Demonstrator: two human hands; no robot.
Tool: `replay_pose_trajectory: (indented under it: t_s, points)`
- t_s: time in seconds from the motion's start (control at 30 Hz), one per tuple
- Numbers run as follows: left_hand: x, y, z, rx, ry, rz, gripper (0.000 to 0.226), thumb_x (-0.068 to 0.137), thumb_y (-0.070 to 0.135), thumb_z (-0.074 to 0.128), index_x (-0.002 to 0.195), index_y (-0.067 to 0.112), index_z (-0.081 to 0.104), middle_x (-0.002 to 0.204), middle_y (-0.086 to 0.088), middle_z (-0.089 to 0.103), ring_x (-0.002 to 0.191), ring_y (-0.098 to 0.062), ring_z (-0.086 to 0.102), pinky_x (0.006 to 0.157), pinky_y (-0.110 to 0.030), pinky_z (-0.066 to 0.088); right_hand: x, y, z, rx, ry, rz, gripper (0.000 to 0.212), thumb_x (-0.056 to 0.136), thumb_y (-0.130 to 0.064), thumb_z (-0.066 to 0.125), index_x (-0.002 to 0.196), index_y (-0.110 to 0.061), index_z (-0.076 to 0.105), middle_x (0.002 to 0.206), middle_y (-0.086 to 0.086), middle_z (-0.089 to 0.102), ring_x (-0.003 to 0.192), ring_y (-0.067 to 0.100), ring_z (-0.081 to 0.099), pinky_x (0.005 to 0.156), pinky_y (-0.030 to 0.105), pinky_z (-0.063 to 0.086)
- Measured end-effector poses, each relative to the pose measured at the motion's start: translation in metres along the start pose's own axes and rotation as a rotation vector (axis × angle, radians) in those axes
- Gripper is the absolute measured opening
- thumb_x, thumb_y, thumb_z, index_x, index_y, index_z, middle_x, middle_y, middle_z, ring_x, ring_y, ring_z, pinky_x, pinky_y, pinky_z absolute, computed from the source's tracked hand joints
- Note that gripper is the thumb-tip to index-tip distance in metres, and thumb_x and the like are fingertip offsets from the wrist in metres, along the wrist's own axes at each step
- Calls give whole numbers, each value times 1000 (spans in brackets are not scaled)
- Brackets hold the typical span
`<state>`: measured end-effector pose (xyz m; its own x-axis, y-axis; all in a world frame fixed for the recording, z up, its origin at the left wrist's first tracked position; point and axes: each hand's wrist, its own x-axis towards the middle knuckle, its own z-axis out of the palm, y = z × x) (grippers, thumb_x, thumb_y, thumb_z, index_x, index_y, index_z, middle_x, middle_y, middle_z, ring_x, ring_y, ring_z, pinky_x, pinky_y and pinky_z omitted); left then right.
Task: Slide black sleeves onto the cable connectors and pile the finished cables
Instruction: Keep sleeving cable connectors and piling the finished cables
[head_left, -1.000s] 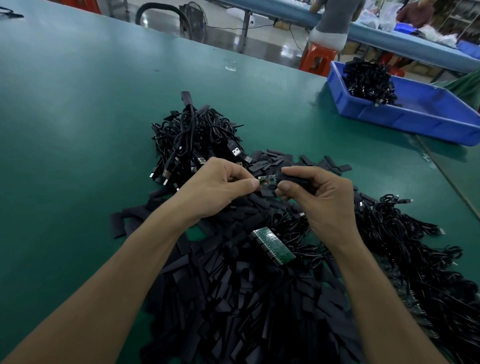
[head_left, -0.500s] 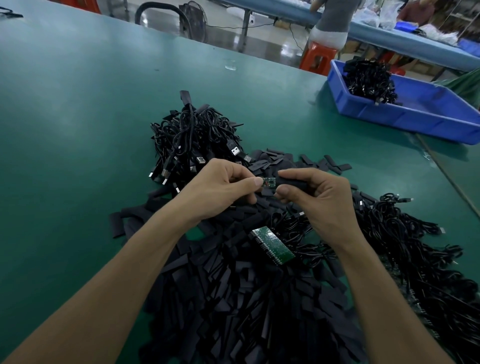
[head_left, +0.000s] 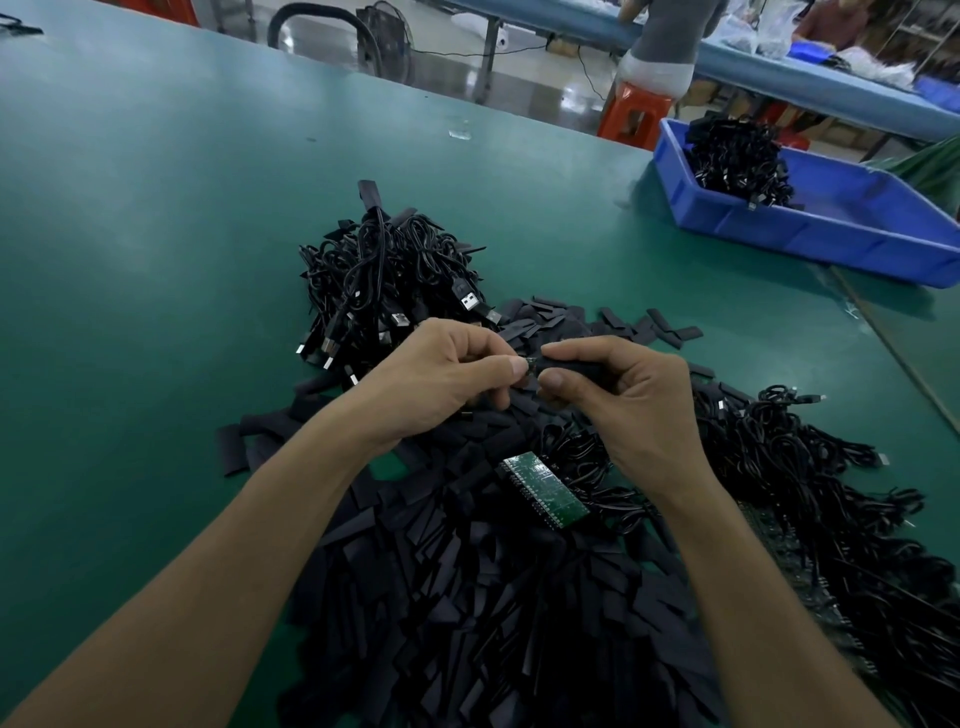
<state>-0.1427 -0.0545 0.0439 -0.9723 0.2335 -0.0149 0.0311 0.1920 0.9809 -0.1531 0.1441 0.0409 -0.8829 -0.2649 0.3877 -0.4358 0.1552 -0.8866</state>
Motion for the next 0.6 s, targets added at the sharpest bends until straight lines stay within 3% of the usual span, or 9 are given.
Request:
replay_pose_trajectory:
  t_s: [0.2, 0.37, 0.53, 0.6]
  points:
    - [-1, 3, -2, -10, 11, 21, 26, 95, 24, 65, 70, 24, 73, 61, 5, 66, 52, -5, 45, 50, -12, 33, -1, 3, 7, 4, 56, -85, 19, 81, -17, 78, 96, -29, 74, 88, -10, 77, 78, 10, 74, 75, 20, 57]
    - [-2, 5, -3, -3, 17, 31, 21, 94, 22, 67, 74, 20, 72, 61, 5, 66, 58, -7, 49, 55, -10, 37, -2, 3, 11, 34, 63, -91, 24, 84, -8, 76, 94, -30, 75, 85, -8, 77, 76, 12, 73, 73, 21, 58]
    - [-3, 5, -1, 11, 20, 26, 19, 94, 22, 67, 75, 20, 72, 62, 3, 67, 65, -20, 47, 59, -27, 35, 0, -1, 9, 63, 15, -13, 17, 81, -13, 76, 95, -24, 74, 84, -7, 77, 72, 11, 73, 70, 19, 57]
    - [-3, 5, 0, -10, 26, 26, 20, 94, 21, 66, 75, 18, 71, 61, 3, 67, 65, -21, 44, 57, -26, 33, 1, -4, 8, 47, -4, -5, 18, 79, -17, 76, 96, -23, 73, 84, -8, 77, 71, 9, 73, 69, 18, 57]
